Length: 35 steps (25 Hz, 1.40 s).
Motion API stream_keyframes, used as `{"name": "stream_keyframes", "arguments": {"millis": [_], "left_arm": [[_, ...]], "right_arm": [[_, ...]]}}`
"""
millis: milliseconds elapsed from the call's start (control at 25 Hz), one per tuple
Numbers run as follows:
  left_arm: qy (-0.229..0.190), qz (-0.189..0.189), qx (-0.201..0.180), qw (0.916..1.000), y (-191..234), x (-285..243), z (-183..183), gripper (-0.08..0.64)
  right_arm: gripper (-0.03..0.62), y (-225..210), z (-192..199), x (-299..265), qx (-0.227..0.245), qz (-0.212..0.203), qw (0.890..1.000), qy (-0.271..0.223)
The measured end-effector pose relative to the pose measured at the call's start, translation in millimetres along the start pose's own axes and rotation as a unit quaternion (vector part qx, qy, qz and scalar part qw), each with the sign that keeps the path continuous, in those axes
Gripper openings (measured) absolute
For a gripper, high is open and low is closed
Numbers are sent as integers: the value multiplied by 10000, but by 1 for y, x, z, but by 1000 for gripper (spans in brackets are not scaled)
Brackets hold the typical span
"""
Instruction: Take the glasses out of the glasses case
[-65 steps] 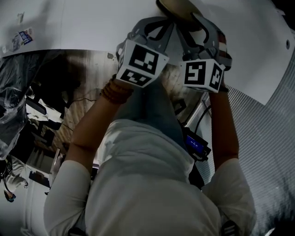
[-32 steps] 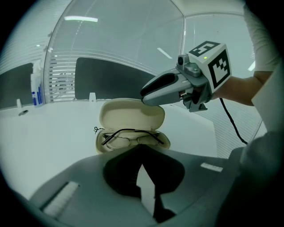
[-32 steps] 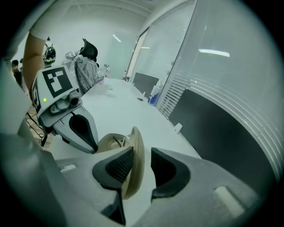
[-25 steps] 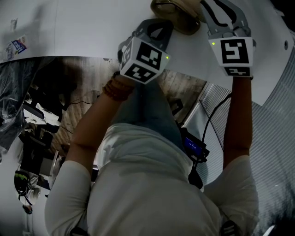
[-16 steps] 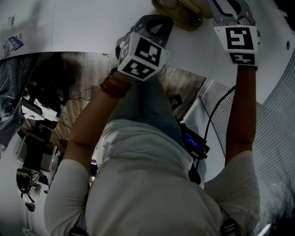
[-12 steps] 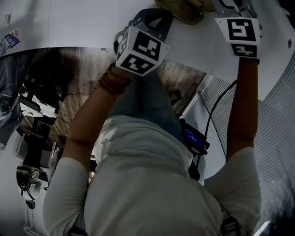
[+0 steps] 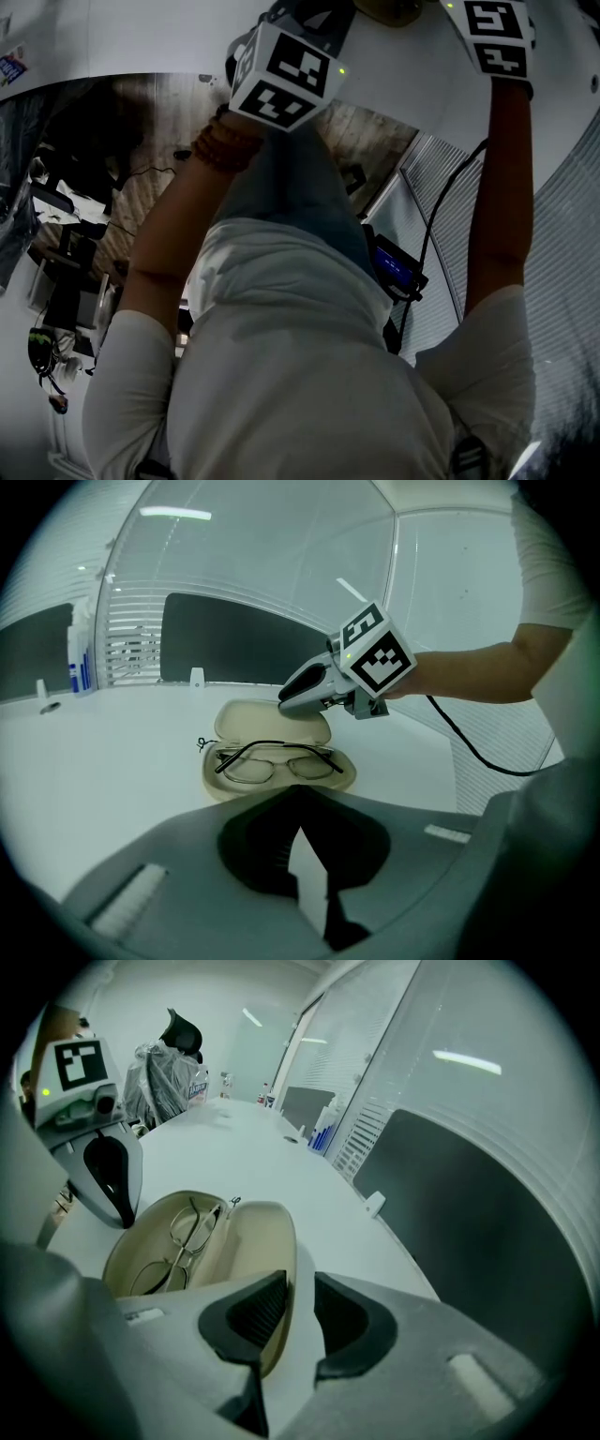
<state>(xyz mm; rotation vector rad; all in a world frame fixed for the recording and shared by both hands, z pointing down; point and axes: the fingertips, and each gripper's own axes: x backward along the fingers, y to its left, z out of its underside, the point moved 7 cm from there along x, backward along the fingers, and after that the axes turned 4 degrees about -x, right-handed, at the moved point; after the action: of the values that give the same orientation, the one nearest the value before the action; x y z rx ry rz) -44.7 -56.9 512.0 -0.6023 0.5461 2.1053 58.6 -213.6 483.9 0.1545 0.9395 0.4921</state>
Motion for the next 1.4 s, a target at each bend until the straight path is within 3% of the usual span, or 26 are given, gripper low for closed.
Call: {"name": "stream_keyframes", "arguments": {"millis": [280, 520, 680, 920, 1080, 1400], "left_arm": [[160, -18, -35, 9999, 1, -4, 7, 3], [230, -59, -124, 9996, -1, -3, 11, 3], [166, -37, -40, 9998, 0, -2, 11, 3], [72, -27, -50, 10000, -3, 4, 3, 3], [-83, -89, -105, 9999, -2, 12, -11, 3], [-198, -165, -45, 9997, 4, 11, -23, 3]], "right_arm": [[51, 6, 6, -17, 108, -60, 9999, -60], [51, 7, 3, -12, 118, -66, 9999, -90], [58, 9, -9, 2, -90, -149, 9994, -300], [61, 13, -37, 36, 42, -218, 9977, -647], [61, 22, -49, 48, -92, -543, 9953, -801], [102, 60, -26, 16, -180, -1431, 9895, -125]]}}
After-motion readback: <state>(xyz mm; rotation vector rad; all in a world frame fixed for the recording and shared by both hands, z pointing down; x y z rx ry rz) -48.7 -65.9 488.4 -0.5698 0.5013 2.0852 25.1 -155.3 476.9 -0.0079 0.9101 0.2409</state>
